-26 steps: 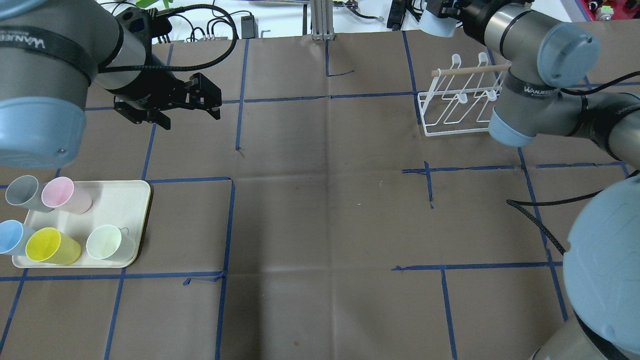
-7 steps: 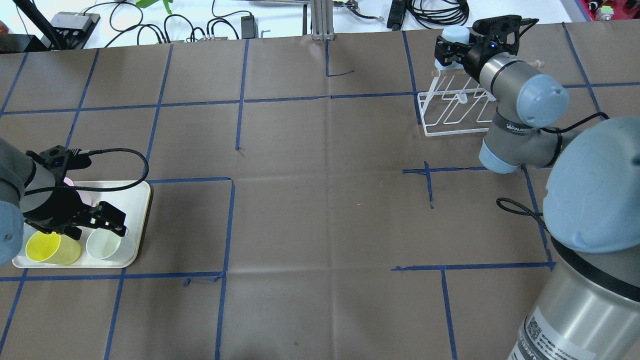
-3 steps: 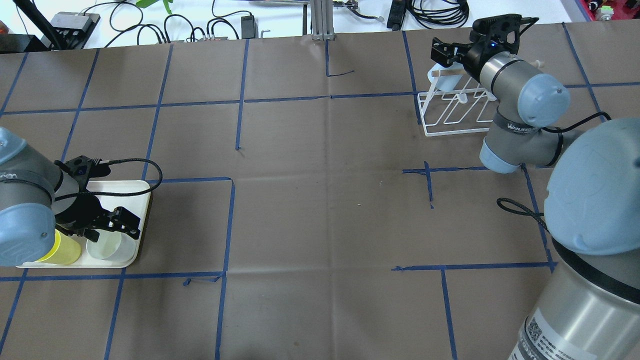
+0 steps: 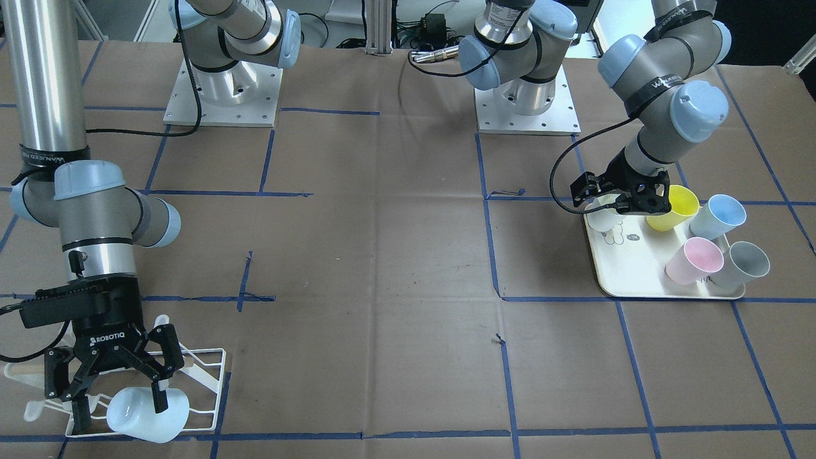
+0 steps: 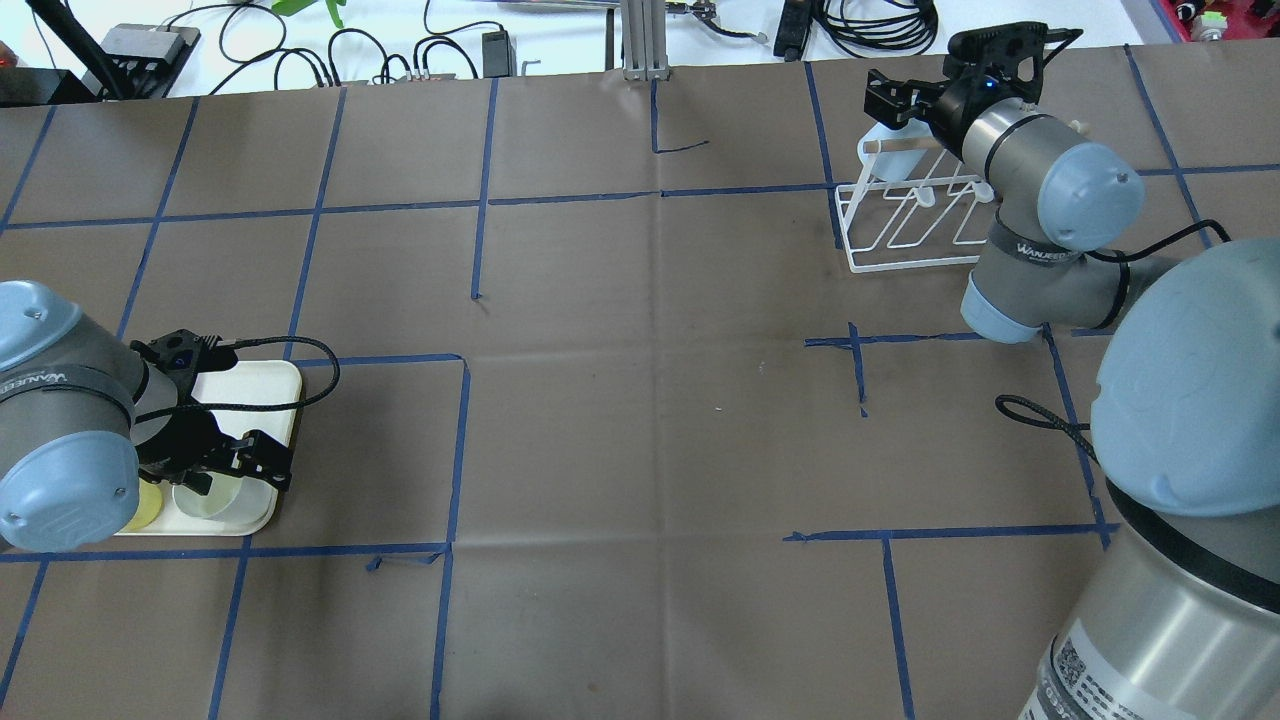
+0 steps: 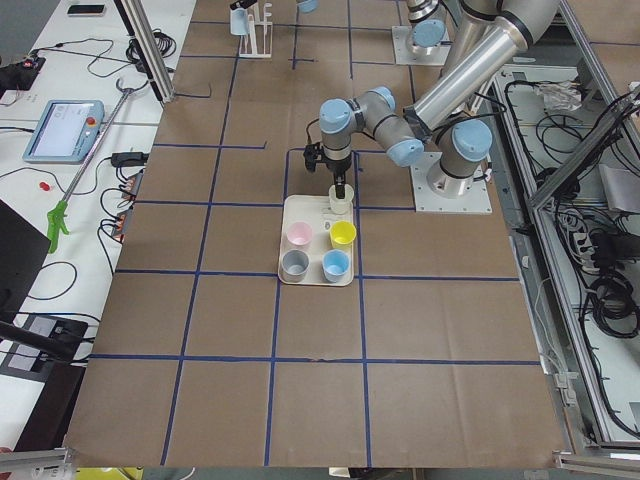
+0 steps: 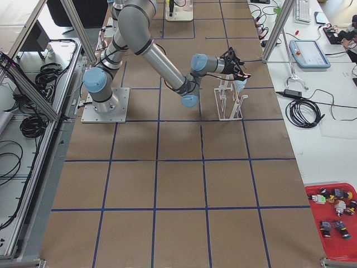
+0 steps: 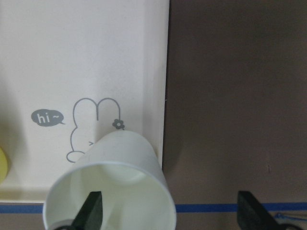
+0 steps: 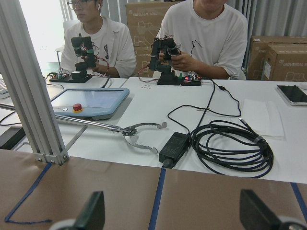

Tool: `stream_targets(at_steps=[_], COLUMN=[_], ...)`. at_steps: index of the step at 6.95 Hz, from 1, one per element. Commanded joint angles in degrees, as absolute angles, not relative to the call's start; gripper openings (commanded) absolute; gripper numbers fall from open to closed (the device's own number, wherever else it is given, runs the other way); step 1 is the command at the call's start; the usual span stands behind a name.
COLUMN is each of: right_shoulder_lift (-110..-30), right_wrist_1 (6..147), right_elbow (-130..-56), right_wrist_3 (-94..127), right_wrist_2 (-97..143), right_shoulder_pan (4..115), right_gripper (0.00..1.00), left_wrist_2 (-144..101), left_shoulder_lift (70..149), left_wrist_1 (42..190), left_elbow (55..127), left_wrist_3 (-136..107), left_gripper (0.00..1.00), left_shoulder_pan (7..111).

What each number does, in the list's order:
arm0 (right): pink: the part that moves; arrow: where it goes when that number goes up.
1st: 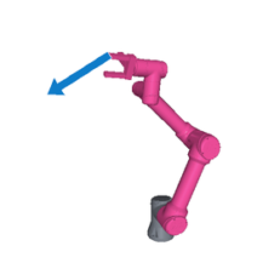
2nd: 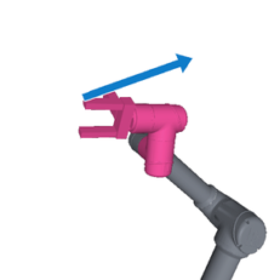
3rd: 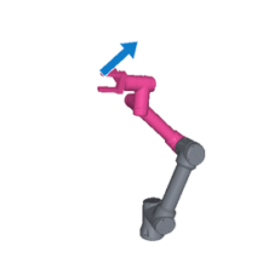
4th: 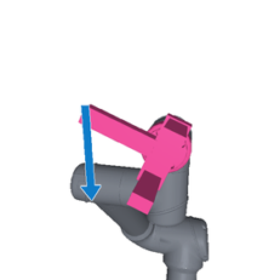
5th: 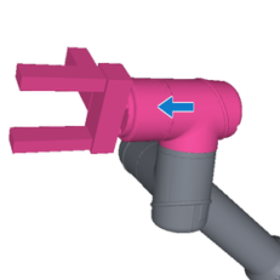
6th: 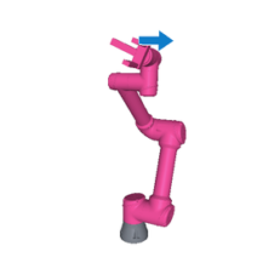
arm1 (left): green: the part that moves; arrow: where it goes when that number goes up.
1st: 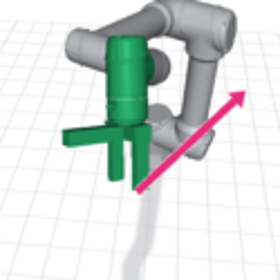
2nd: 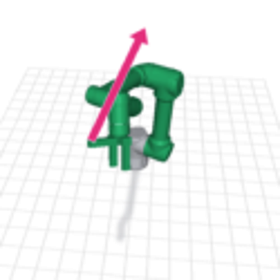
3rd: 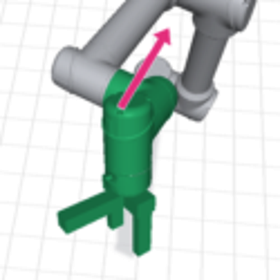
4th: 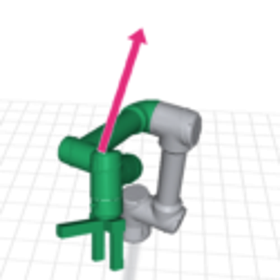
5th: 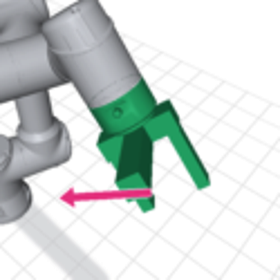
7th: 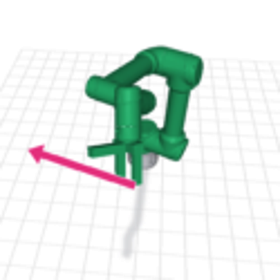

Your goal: Transfer IKEA cup to right arm and place on rack

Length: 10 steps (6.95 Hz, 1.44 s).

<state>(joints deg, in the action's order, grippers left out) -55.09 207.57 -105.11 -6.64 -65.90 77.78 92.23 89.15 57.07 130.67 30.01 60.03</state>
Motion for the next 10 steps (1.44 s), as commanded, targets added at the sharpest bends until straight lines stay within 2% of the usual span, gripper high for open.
stream_targets(at_steps=[1,2,3,5,7,8,10], right_shoulder_lift=[-57.7,-59.7,-62.7,-66.0,-68.4,-69.4,-69.7], right_wrist_1=[207.4,206.6,206.0,206.0,206.1,206.2,206.3], right_elbow=[-104.9,-104.9,-105.5,-106.0,-107.3,-107.3,-107.5], right_wrist_3=[-6.1,-6.0,-6.0,-5.5,0.3,5.7,11.1], right_wrist_2=[-65.7,-65.3,-65.3,-61.7,-58.0,-58.2,-58.2], right_shoulder_pan=[77.9,78.0,78.1,78.4,80.4,82.5,86.6], right_gripper=[1.00,1.00,1.00,1.00,1.00,1.00,1.00], left_wrist_2=[92.5,95.2,95.5,95.5,95.5,95.2,95.1], left_shoulder_lift=[89.3,89.4,89.4,88.4,87.5,87.3,88.4], left_wrist_1=[57.0,57.0,57.1,57.7,60.6,67.0,83.1], left_elbow=[130.3,130.3,130.2,130.0,125.7,119.6,101.9], left_wrist_3=[31.8,31.8,31.9,31.9,31.6,31.5,29.8], left_gripper=[0.53,0.12,0.00,0.00,0.00,0.00,0.00], left_shoulder_pan=[60.0,60.0,60.0,60.0,60.7,61.3,65.5])
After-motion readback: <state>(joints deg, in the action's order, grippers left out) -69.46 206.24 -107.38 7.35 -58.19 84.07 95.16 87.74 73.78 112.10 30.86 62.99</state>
